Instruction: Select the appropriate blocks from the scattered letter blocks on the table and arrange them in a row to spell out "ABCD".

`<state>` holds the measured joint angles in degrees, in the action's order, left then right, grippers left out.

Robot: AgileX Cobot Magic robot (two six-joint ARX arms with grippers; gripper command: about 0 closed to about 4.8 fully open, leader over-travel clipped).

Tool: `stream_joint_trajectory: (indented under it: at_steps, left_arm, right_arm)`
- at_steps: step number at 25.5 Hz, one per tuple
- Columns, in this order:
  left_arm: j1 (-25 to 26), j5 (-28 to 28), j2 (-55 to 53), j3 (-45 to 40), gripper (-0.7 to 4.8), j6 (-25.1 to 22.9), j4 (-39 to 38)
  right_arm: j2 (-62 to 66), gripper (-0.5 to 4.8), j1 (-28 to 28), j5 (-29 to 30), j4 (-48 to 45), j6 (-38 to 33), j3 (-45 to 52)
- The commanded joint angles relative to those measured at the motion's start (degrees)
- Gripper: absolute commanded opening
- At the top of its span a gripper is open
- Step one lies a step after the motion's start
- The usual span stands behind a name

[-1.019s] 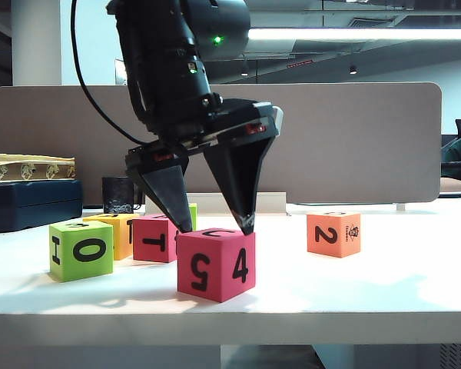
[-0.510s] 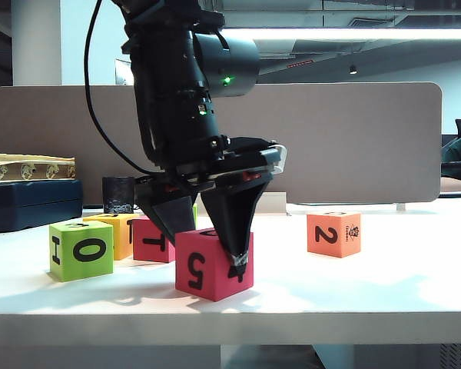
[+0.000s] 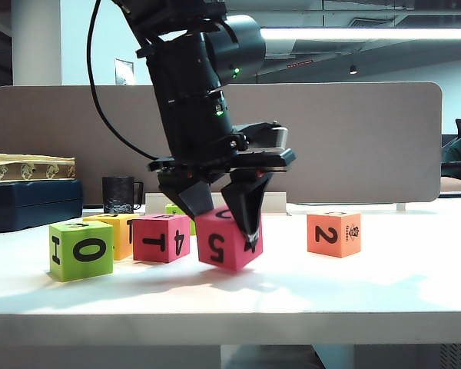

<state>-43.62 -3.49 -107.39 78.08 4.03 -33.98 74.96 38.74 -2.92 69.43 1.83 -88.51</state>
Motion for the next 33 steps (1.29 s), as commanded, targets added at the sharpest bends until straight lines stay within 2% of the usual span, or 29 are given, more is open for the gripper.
stream_joint_trajectory:
  at_steps: [1,7,10,13,21,23,24,25,26,33]
  left_arm:
    - [0.3,-2.7,0.2,0.1,2.36,2.3,3.9]
    - [2.7,-3.4,0.1,0.1,2.36,7.4,5.0]
    - [4.0,-3.2,0.1,0.1,2.36,8.5,5.0]
    - [5.2,-0.2,-0.4,0.1,2.36,8.7,5.1]
    - [5.4,0.1,-1.7,0.1,2.38,9.7,6.7]
    - [5.4,0.1,-1.7,0.1,2.65,9.7,7.3]
    - [5.4,0.1,-1.7,0.1,3.04,9.7,7.4]
    - [5.4,0.1,-1.7,0.1,3.65,9.7,7.6]
    - [5.4,0.1,-1.7,0.1,3.81,9.7,7.8]
    - [5.4,1.2,-1.7,2.4,3.82,9.4,7.1]
  right_arm:
    - [-0.3,-0.02,0.1,0.0,-0.7,-0.1,-0.3]
    - [-0.3,-0.01,0.1,0.0,-0.7,-0.1,-0.3]
    - [-0.3,-0.02,0.1,0.1,-0.7,-0.1,-0.3]
    - [-0.3,-0.01,0.1,0.0,-0.7,-0.1,-0.3]
    - [-0.3,-0.01,0.1,0.1,-0.7,-0.1,-0.3]
    - [-0.3,-0.01,0.1,0.1,-0.7,-0.1,-0.3]
    - [-0.3,-0.02,0.1,0.1,-0.7,-0.1,-0.3]
    - [-0.3,-0.01,0.1,0.1,-0.7,-0.1,-0.3]
    - [-0.3,-0.01,0.1,0.1,-0.7,-0.1,-0.3]
    - [-0.3,-0.01,0.1,0.0,-0.7,-0.1,-0.3]
